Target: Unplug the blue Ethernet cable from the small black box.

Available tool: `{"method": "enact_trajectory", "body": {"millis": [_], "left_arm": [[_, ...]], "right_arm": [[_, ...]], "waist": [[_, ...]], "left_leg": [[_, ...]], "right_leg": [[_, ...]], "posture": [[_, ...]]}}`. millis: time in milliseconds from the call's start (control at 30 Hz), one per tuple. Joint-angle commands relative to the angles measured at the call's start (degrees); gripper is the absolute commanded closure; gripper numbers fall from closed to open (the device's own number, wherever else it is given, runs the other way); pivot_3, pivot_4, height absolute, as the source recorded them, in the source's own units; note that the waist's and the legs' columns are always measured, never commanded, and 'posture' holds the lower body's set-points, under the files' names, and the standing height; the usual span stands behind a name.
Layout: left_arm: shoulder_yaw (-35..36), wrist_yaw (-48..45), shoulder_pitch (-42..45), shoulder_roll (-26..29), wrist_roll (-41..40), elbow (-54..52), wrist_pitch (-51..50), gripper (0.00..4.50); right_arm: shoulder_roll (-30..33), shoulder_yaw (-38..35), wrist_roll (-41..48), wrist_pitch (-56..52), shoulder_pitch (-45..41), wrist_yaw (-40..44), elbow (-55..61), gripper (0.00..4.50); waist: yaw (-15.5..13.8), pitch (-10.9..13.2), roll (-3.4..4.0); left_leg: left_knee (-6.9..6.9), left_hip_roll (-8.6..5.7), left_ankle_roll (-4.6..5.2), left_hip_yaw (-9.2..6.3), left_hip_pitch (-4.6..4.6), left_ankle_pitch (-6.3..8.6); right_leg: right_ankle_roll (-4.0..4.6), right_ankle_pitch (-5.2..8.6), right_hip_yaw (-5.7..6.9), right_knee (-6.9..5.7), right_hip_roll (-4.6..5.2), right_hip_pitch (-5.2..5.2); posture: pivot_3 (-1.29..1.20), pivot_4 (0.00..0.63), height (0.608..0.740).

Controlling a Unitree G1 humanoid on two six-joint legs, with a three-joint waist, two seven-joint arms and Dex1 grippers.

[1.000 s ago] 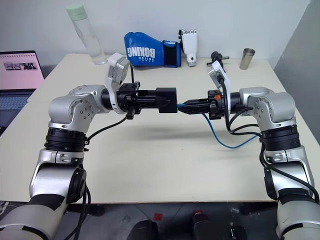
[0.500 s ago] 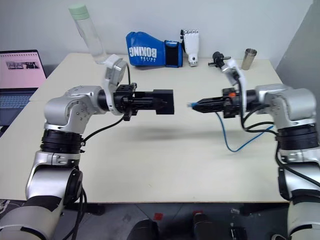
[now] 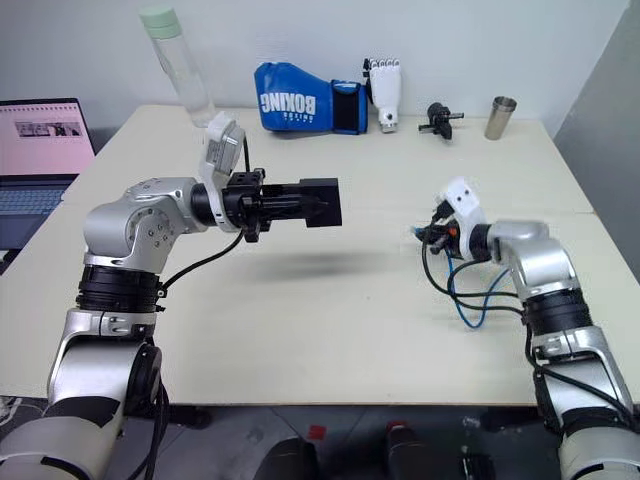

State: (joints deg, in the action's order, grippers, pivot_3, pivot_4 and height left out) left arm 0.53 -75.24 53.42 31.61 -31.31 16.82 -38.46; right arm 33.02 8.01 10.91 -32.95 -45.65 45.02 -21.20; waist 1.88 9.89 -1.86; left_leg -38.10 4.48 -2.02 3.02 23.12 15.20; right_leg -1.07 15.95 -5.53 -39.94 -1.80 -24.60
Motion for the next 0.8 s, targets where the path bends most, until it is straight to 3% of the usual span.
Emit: {"method": "enact_trajectory", "body": {"millis": [33, 67, 133, 400, 667, 800], "left_arm": [[2.4, 2.6, -1.6, 0.8, -1.5, -4.9, -0.6, 3.71], [2.6, 2.9, -1.9, 0.9, -1.7, -5.4, -0.8, 3.71], [2.7, 3.4, -2.4, 1.1, -1.9, -6.0, -1.0, 3.71], [3.1, 4.7, -3.0, 1.1, -2.2, -7.0, -1.5, 3.71], [2.9, 4.6, -3.0, 1.7, -2.3, -6.3, -0.8, 3.71], [3.2, 4.7, -3.0, 2.4, -1.5, -5.0, 0.5, 3.71]], "right_arm": [[-2.5, -1.7, -3.9, 3.7, 2.1, -8.5, 0.5, 4.47], [-2.8, -1.7, -4.4, 4.0, 2.4, -8.9, 0.4, 4.47], [-3.1, -1.8, -4.9, 4.0, 2.9, -9.5, 0.2, 3.76], [-3.2, -1.6, -4.7, 2.4, 4.0, -7.5, 2.1, 2.07], [0.4, -5.2, 1.7, -8.9, 4.2, -1.8, 14.9, 0.15], [2.2, -11.5, 12.0, -17.1, 6.5, 2.8, 25.5, 0.06]], "waist": [[0.0, 0.0, 0.0], [0.1, 0.0, 0.0], [0.1, 0.0, 0.0], [0.1, 0.0, 0.0], [0.0, 0.0, 0.01], [-0.1, 0.0, 0.01]], "left_leg": [[0.02, 0.01, -0.12, 0.01, 0.0, -0.07], [0.03, 0.01, -0.13, 0.0, 0.0, -0.08], [0.04, 0.02, -0.14, 0.05, 0.0, -0.08], [0.03, 0.0, -0.11, 0.04, -0.01, -0.06], [0.03, 0.0, -0.11, 0.03, 0.0, -0.06], [0.03, 0.0, 0.07, 0.0, 0.0, 0.04]], "right_leg": [[0.0, 0.0, 0.0, 0.0, 0.0, -0.01], [0.0, 0.0, 0.0, -0.02, 0.0, -0.02], [0.01, 0.0, -0.04, -0.07, -0.02, -0.09], [0.01, 0.0, -0.03, -0.06, -0.02, -0.07], [0.01, 0.0, -0.03, -0.06, -0.03, -0.07], [0.0, 0.0, 0.0, -0.04, -0.03, -0.04]], "posture": [[0.0, 0.15, 0.74], [0.0, 0.15, 0.74], [0.0, 0.15, 0.74], [0.0, 0.15, 0.74], [0.0, 0.15, 0.74], [0.0, 0.15, 0.74]]}}
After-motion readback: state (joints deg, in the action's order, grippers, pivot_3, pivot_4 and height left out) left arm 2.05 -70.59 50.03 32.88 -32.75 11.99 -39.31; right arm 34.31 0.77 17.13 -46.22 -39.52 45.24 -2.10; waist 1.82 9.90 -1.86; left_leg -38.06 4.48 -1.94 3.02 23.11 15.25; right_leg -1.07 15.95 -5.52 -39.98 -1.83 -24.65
